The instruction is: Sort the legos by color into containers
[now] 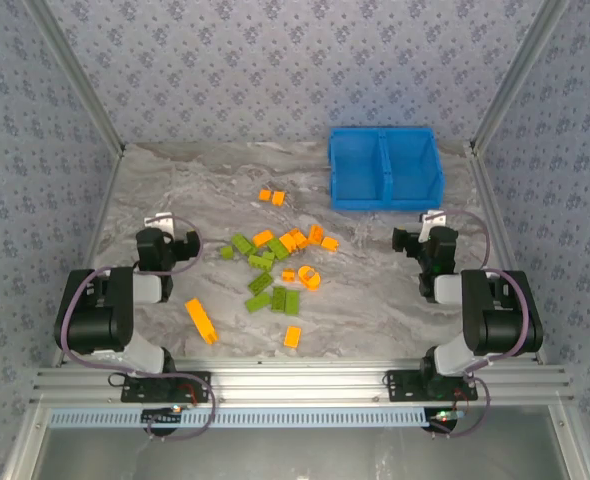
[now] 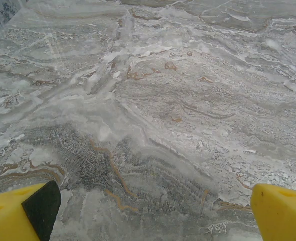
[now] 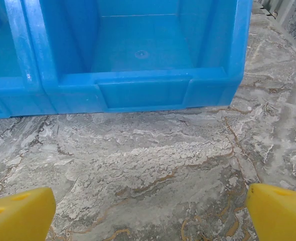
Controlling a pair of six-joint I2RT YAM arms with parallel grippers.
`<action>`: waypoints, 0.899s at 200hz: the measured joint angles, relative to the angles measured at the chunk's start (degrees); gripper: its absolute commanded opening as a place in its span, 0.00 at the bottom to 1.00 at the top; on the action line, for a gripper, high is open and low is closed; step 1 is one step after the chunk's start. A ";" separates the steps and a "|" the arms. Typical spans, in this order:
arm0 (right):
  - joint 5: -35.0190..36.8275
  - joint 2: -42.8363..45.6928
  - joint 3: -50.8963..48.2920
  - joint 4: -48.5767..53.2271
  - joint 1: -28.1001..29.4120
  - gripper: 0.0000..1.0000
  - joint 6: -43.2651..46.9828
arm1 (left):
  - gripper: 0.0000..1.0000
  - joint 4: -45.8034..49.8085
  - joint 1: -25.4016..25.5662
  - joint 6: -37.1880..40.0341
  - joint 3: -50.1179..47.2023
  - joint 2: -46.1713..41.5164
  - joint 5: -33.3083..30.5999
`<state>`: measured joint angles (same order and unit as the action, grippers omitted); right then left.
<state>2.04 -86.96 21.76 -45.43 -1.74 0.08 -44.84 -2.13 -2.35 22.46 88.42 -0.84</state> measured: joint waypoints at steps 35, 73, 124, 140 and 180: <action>0.02 0.00 0.00 0.00 -0.02 1.00 0.00 | 0.99 0.00 0.00 0.00 0.02 0.00 -0.02; 0.02 0.00 0.00 0.00 -0.02 1.00 0.00 | 0.99 0.00 0.00 0.00 0.02 0.00 0.00; 0.83 1.42 1.11 4.35 0.46 1.00 0.00 | 0.99 0.00 0.00 -0.02 0.02 0.00 0.00; 3.82 6.47 4.26 13.81 1.18 1.00 -1.11 | 0.97 0.02 0.00 0.00 0.02 0.00 0.00; 8.04 20.61 20.41 41.31 1.79 1.00 -14.73 | 0.97 7.85 0.33 -0.13 1.73 -5.97 -0.50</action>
<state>10.09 -66.35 42.17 -4.12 0.05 -14.66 -36.99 -1.80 -2.48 24.18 82.46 -1.34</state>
